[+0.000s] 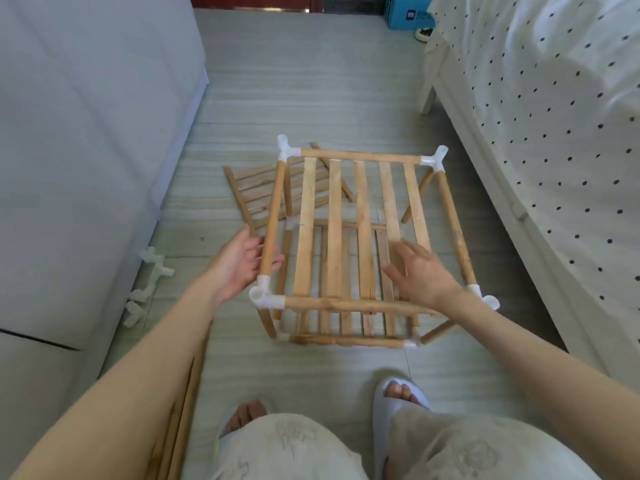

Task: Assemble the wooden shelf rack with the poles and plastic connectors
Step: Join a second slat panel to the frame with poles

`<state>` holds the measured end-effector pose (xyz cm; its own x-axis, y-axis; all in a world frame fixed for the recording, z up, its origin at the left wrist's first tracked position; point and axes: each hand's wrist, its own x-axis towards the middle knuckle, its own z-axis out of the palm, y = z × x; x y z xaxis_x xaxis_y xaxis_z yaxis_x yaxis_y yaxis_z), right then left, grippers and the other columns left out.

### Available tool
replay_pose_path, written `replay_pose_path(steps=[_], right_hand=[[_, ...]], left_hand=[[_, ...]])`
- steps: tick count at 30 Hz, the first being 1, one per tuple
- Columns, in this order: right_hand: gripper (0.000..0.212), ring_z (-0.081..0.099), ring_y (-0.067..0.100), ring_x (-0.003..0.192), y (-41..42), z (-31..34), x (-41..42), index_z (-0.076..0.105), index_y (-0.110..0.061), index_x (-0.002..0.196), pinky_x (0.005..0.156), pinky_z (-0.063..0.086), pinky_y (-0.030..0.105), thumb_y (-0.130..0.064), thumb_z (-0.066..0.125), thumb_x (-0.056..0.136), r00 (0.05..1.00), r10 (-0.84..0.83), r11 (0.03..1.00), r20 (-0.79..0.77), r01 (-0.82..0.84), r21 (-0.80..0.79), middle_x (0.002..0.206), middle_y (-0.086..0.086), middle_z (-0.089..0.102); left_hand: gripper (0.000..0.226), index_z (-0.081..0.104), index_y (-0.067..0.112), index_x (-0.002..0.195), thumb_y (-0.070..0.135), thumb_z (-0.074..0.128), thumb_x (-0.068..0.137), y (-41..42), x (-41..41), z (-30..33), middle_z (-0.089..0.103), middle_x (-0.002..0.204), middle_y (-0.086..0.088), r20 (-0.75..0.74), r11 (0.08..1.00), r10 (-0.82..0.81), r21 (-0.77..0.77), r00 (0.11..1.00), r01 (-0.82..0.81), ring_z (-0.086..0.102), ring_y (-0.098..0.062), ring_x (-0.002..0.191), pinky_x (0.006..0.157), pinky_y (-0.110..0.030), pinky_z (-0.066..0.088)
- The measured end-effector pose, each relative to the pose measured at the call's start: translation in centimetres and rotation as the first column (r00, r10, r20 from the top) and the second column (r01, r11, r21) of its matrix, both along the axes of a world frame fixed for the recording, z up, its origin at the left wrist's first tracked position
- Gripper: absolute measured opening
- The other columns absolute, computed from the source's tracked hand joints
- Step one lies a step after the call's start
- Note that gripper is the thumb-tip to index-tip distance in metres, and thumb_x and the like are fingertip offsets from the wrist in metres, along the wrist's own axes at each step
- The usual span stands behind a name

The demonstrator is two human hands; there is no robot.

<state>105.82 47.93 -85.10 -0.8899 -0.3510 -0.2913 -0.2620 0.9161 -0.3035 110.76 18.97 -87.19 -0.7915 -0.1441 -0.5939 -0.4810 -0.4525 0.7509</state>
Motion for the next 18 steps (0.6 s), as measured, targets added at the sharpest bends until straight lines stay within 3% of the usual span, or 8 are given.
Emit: replay_pose_path(steps=[1,3,5,8,12,15,18], right_hand=[[0.058,0.016,0.025,0.143,-0.7,-0.6,0.0,0.027,-0.011,0.142,0.117,0.011,0.043,-0.047,0.033,0.097,0.997,-0.073,0.997,0.011,0.073,0.025,0.150,0.011,0.028],[0.069,-0.001,0.025,0.145,-1.6,-2.1,0.4,0.012,-0.012,0.147,0.116,-0.003,0.046,-0.056,0.021,0.095,0.991,-0.133,0.986,-0.011,0.134,0.103,0.156,0.009,0.015],[0.075,-0.011,0.024,0.145,-1.6,-3.2,1.0,0.002,-0.012,0.149,0.115,-0.010,0.046,-0.060,0.014,0.093,0.989,-0.132,0.980,-0.073,0.141,0.137,0.158,0.007,0.005],[0.071,-0.007,0.021,0.145,-0.6,-3.5,0.9,0.007,-0.015,0.149,0.117,-0.008,0.044,-0.059,0.013,0.093,0.982,-0.098,0.986,-0.162,0.118,0.117,0.157,0.005,0.014],[0.067,-0.004,0.016,0.145,0.2,-3.3,0.4,0.010,-0.018,0.149,0.118,-0.006,0.041,-0.057,0.016,0.095,0.984,-0.050,0.990,-0.168,0.071,0.124,0.155,0.003,0.021],[0.068,-0.003,0.014,0.145,0.3,-3.5,0.6,0.012,-0.020,0.150,0.118,-0.005,0.039,-0.059,0.016,0.094,0.982,-0.044,0.991,-0.186,0.066,0.116,0.153,0.003,0.027],[0.069,-0.001,0.013,0.145,0.2,-3.9,0.5,0.013,-0.023,0.150,0.118,-0.004,0.039,-0.061,0.016,0.092,0.976,-0.050,0.992,-0.210,0.074,0.106,0.151,0.004,0.032]], left_hand=[[0.058,0.043,0.000,0.128,0.048,0.029,0.099,0.3,-0.9,0.1,0.058,0.120,-0.019,0.044,0.991,-0.136,0.020,0.990,0.136,0.062,-0.028,0.098,0.077,-0.035,0.052],[0.071,0.046,-0.004,0.127,0.057,0.036,0.092,1.3,-1.6,-0.1,0.058,0.124,-0.023,0.103,0.960,-0.270,0.104,0.957,0.259,0.062,-0.033,0.105,0.083,-0.043,0.052],[0.083,0.046,-0.006,0.129,0.063,0.042,0.084,2.7,-1.1,-1.5,0.057,0.126,-0.024,0.065,0.911,-0.262,0.347,0.963,0.225,0.059,-0.037,0.112,0.090,-0.052,0.048],[0.095,0.048,-0.006,0.129,0.073,0.045,0.075,4.5,1.1,-3.2,0.057,0.128,-0.022,0.019,0.793,-0.239,0.581,0.971,0.184,0.057,-0.036,0.116,0.090,-0.058,0.047],[0.089,0.063,-0.004,0.117,0.072,0.052,0.071,6.0,3.6,-3.4,0.064,0.106,-0.020,0.058,0.774,-0.192,0.623,0.980,0.115,0.064,-0.035,0.099,0.086,-0.056,0.049],[0.087,0.058,-0.006,0.122,0.066,0.054,0.073,6.9,5.0,-3.4,0.061,0.117,-0.024,0.067,0.774,-0.118,0.631,0.991,0.050,0.063,-0.038,0.104,0.083,-0.056,0.051],[0.079,0.057,-0.005,0.120,0.058,0.057,0.073,7.4,5.3,-3.5,0.064,0.104,-0.022,0.053,0.819,-0.072,0.573,0.996,0.029,0.066,-0.036,0.090,0.077,-0.050,0.054]])
